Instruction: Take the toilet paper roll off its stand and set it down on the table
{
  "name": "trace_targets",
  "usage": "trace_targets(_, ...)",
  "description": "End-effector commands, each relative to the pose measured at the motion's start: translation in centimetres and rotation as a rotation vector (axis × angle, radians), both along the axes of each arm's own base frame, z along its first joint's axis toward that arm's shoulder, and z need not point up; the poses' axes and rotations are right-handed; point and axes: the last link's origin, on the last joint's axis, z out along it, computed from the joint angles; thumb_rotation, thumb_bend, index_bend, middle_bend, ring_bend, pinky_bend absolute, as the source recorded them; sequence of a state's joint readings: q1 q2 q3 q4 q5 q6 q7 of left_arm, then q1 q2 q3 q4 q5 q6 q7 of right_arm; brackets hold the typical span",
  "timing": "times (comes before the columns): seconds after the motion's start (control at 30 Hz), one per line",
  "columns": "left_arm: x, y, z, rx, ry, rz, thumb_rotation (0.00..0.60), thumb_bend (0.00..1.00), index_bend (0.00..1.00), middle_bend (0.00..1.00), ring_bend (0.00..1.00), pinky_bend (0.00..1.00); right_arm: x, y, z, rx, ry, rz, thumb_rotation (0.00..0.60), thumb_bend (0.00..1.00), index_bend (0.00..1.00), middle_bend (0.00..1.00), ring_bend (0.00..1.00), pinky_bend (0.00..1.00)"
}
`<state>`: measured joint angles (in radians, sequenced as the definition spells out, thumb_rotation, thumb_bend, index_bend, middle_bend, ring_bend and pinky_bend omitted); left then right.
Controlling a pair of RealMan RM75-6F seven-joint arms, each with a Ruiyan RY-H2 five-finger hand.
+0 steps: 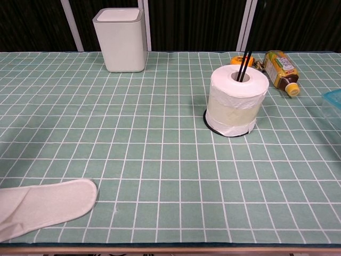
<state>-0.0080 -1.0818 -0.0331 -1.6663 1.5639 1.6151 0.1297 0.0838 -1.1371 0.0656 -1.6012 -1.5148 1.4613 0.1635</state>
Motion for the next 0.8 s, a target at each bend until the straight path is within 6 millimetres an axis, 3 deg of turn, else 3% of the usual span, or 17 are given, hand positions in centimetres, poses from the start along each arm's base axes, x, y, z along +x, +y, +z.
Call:
trace_targets(0.03, 0.0, 0.0, 0.1, 0.003, -0.002, -0.003, 0.600, 0.18, 0.04, 0.00, 0.00, 0.01, 1.8, -2.3, -2.1, 0.187, -0.425, -0.055, 0.600, 0.00, 0.00, 0.00, 0.00, 0.00)
trace_targets(0.13, 0.0, -0.1, 0.2, 0.009, -0.004, -0.003, 0.600, 0.18, 0.04, 0.00, 0.00, 0.01, 3.0, -4.3, -2.8, 0.259, -0.589, -0.063, 0.600, 0.00, 0.00, 0.00, 0.00, 0.00)
trace_targets(0.3, -0.1, 0.0, 0.4, 0.013, -0.007, 0.002, 0.600, 0.18, 0.04, 0.00, 0.00, 0.01, 4.8, -7.3, -5.2, 0.334, -0.683, -0.065, 0.600, 0.00, 0.00, 0.00, 0.00, 0.00)
trace_targets(0.8, -0.3, 0.0, 0.5, 0.015, -0.008, 0.014, 0.600, 0.18, 0.04, 0.00, 0.00, 0.01, 7.9, -11.7, -12.6, 0.353, -0.774, -0.106, 0.600, 0.00, 0.00, 0.00, 0.00, 0.00)
